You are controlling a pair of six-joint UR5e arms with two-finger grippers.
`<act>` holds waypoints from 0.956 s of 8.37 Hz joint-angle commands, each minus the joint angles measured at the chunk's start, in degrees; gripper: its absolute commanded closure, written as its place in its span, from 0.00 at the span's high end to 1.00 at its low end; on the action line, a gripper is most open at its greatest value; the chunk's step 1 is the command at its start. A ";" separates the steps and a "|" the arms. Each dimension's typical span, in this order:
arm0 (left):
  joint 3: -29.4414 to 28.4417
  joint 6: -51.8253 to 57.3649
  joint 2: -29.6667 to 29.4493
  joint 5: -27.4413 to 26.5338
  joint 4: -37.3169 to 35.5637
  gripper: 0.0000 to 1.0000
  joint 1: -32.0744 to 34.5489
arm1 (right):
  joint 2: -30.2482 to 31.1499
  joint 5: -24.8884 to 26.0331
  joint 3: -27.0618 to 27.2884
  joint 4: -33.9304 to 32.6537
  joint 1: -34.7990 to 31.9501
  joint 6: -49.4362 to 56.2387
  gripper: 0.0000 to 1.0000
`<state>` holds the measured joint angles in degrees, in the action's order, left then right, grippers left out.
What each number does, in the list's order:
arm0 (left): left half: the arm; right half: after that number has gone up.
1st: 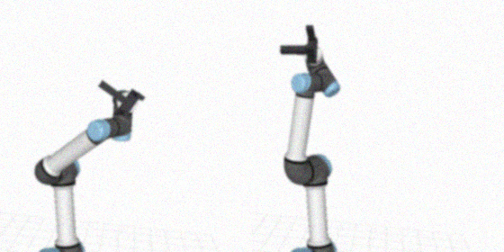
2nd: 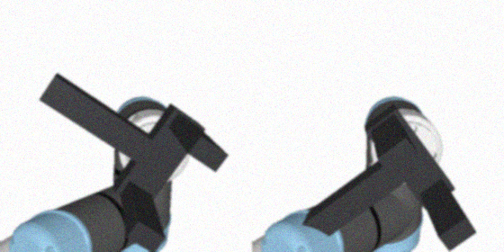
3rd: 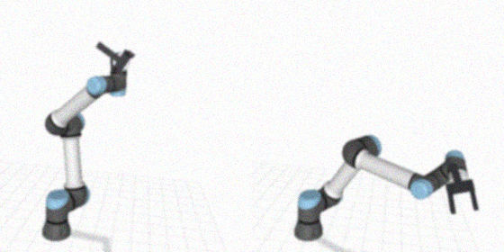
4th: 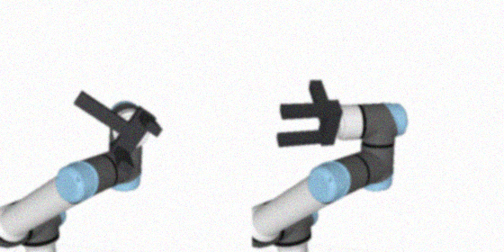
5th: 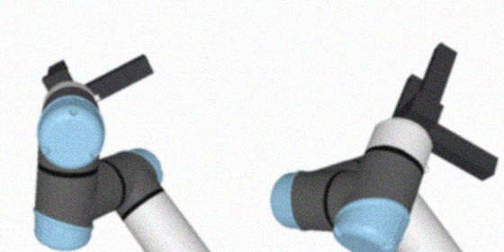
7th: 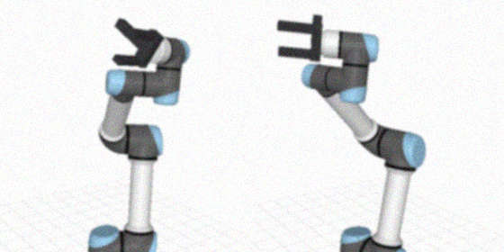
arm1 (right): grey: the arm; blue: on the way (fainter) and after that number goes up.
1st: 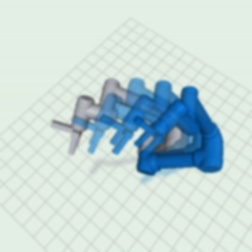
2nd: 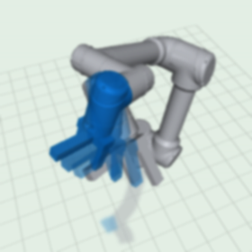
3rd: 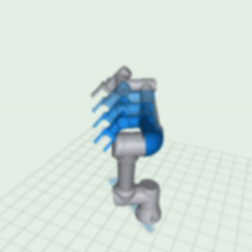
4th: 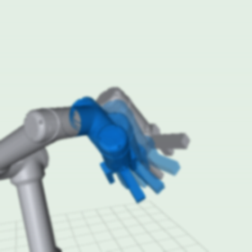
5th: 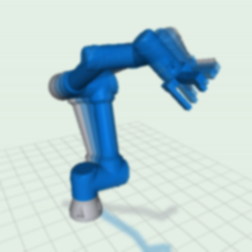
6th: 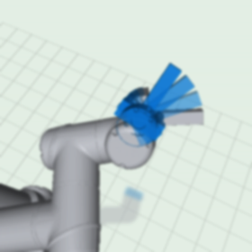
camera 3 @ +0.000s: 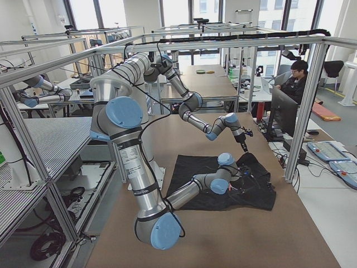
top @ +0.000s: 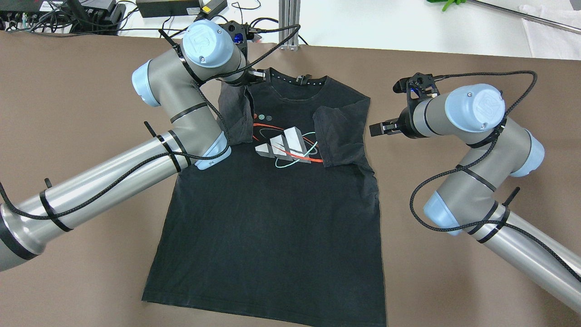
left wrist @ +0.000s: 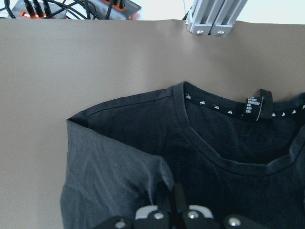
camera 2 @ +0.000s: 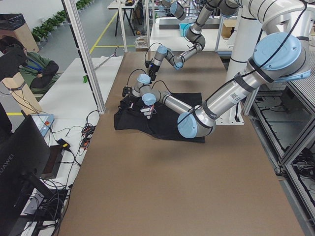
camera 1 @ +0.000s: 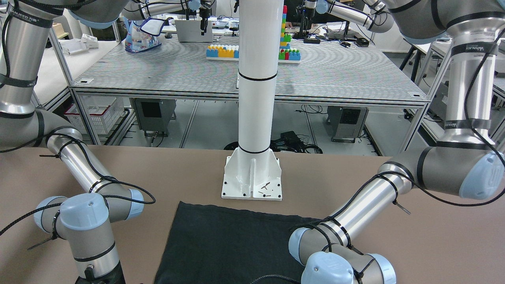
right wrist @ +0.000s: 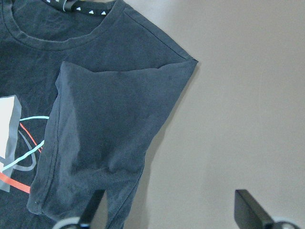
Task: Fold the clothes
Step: 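Grasp the sleeve nearest the left gripper and fold it inward over the shirt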
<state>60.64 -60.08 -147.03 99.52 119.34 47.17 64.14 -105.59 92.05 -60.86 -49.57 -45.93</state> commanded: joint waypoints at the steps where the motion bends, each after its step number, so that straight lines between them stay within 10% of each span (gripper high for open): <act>1: -1.49 -0.04 -0.63 -4.40 0.89 0.92 -1.98 | 0.11 0.30 -0.03 0.13 0.00 0.14 0.94; 8: 8.22 -4.24 4.26 -0.15 1.95 1.00 -0.42 | 0.80 -3.28 1.63 -0.05 0.00 -7.04 0.94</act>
<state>63.39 -62.56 -146.78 95.18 121.32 45.44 64.55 -106.13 92.39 -60.90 -49.57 -48.79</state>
